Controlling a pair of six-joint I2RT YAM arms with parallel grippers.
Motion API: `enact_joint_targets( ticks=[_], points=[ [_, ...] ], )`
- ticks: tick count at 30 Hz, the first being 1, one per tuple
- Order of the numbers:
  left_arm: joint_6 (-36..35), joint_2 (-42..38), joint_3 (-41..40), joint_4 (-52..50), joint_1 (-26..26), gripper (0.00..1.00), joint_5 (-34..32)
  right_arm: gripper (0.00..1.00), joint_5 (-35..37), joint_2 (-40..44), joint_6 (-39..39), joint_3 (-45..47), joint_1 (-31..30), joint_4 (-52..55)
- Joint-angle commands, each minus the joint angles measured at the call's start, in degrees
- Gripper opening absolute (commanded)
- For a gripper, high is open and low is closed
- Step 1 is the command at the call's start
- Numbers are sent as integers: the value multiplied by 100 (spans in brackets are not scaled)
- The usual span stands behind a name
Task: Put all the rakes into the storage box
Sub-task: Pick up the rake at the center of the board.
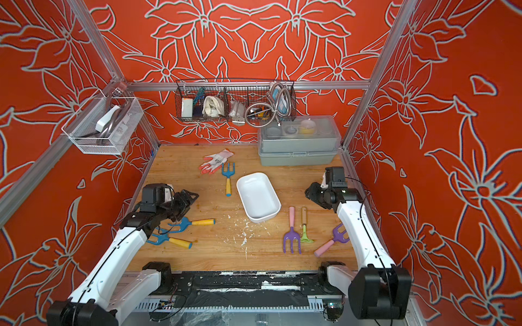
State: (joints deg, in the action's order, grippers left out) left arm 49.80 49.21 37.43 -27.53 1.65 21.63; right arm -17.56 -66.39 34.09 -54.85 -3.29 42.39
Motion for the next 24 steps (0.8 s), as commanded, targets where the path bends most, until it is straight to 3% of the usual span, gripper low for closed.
enact_joint_targets(
  ticks=[1, 6, 10, 24],
  points=[
    [454, -421, -192, -517, 407, 72, 247, 51, -645, 207, -307, -33, -303, 993],
    [529, -812, -352, -818, 1019, 70, 201, 51, -602, 391, -364, 354, -678, 1137],
    [428, -806, -408, -825, 1092, 69, 358, 50, -336, 91, -363, 615, -1129, 941],
    [-269, 704, 458, -719, 1091, 74, 873, 43, 266, -1212, -639, 678, -1429, 315]
  ],
)
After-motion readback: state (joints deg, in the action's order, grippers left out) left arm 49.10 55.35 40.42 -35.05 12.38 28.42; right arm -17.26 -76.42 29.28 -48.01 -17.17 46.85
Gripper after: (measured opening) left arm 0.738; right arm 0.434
